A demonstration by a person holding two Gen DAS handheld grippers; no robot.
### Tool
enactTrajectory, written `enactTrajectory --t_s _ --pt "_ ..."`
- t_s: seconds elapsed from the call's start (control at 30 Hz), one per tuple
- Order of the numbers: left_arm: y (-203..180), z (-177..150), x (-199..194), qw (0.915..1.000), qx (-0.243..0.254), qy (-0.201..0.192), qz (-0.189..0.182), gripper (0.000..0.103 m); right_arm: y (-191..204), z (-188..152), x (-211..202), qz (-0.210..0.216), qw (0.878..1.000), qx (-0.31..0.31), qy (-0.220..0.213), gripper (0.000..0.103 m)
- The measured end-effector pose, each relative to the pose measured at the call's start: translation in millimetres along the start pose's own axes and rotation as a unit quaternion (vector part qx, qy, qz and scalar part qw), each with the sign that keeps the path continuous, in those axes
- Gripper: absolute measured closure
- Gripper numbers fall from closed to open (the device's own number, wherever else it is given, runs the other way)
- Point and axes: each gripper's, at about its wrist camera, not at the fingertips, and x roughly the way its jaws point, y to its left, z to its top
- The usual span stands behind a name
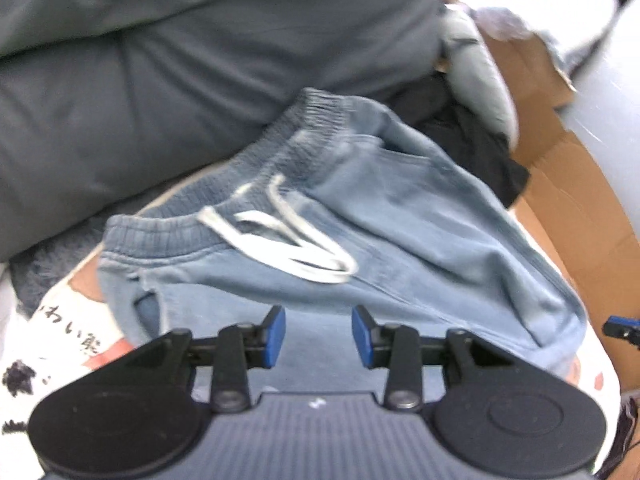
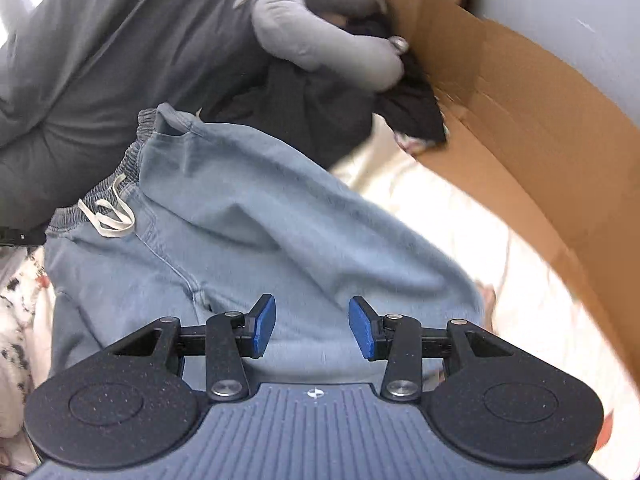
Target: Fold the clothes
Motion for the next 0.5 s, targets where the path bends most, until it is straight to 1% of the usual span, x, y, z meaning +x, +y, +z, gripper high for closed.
enactTrajectory --t_s 0.07,0.2,0.23,0.27,0.3,0.33,0.4,0.5 --pt "-14.7 0.5 -3.6 0.9999 0.012 0.001 -0.008 0.063 -3.9 -8.9 -6.7 0.009 1.000 0.014 -0.009 0.055" --pt "-40.1 1.3 -7.2 0.9990 0.038 0.005 -0.021 0.061 -14.0 -24.2 -21.7 0.008 0.998 0.043 -0.052 0.055" --pt "-46.2 0.9 -7.5 0.9986 0.047 0.007 -0.023 0.056 -17.5 -29.0 -24.7 0.005 0.997 0.048 -0.061 0.055" --pt "-52.2 0.4 -7.8 0.9982 0.055 0.008 -0.025 0.047 -21.2 -35.1 -26.5 0.007 0.996 0.052 -0.067 0.055" --pt "-57.9 -0.2 -7.7 0.9977 0.062 0.010 -0.026 0.045 -25.5 -42.2 -27.7 0.019 0.996 0.052 -0.071 0.055" --pt "-62.1 -1.7 -5.5 0.9971 0.069 0.016 -0.026 0.045 -28.9 -49.4 -27.7 0.029 0.996 0.049 -0.070 0.055" --pt "-71.2 -6.0 1.4 0.9955 0.085 0.034 -0.025 0.045 -33.3 -64.4 -24.6 0.024 0.997 0.039 -0.059 0.055" --pt "-81.2 -12.9 12.7 0.9931 0.103 0.050 -0.025 0.045 -44.1 -86.6 -14.9 0.029 0.997 0.056 -0.054 0.055"
